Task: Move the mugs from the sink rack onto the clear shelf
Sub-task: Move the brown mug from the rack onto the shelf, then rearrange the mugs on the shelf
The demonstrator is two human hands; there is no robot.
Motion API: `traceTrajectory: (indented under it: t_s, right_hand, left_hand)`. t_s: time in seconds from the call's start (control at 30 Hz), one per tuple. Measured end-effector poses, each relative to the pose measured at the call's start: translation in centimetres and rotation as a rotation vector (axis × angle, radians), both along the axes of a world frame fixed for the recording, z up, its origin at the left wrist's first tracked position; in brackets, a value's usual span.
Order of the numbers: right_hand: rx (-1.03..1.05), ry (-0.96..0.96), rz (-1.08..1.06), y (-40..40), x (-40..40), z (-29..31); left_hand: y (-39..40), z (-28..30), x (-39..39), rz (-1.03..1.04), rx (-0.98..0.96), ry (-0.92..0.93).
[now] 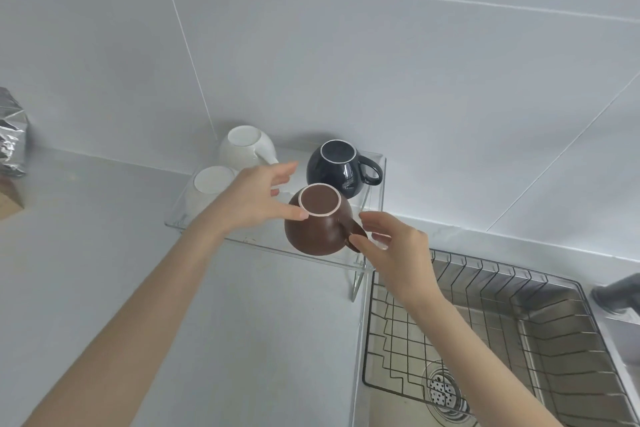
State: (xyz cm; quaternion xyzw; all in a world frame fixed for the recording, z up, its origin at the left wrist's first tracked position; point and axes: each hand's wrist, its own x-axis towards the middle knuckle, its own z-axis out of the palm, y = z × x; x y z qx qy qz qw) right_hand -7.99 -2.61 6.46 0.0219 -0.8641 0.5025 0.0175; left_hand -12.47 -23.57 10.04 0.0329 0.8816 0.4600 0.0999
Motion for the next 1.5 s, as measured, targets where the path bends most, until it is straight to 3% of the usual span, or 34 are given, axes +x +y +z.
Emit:
traceTrajectory:
  t_s: [0.27, 0.6, 1.03, 1.13, 1.23, 1.5]
  right_hand:
    - [0.124, 0.198, 0.069, 0.4, -0.2, -0.6]
    - [0.107, 0.214, 0.134, 1.5, -2.5, -0.3]
    - [0.105, 0.238, 0.104, 1.2, -1.9, -1.0]
    - [0.029, 0.126, 0.053, 1.5, -2.6, -0.2]
    - [-0.011, 0.144, -0.1, 1.4, -4.8, 0.6]
    - [0.163, 0.207, -0.176, 0.0, -9.8, -0.4]
  left_hand:
    - [-1.2, -1.6, -0.8, -0.102, 0.184, -0.093]
    - [0.3, -2.9, 1.6, 0.114, 0.142, 0.137]
    - [0.1, -2.1, 1.4, 0.054, 0.064, 0.114]
    - [-0.1, -0.6, 0.1, 0.059, 0.017, 0.077]
    - [0.1, 0.6, -3.0, 0.093, -0.044, 0.127]
    - [2.8, -1.0, -8.0, -0.034, -0.002, 0.213]
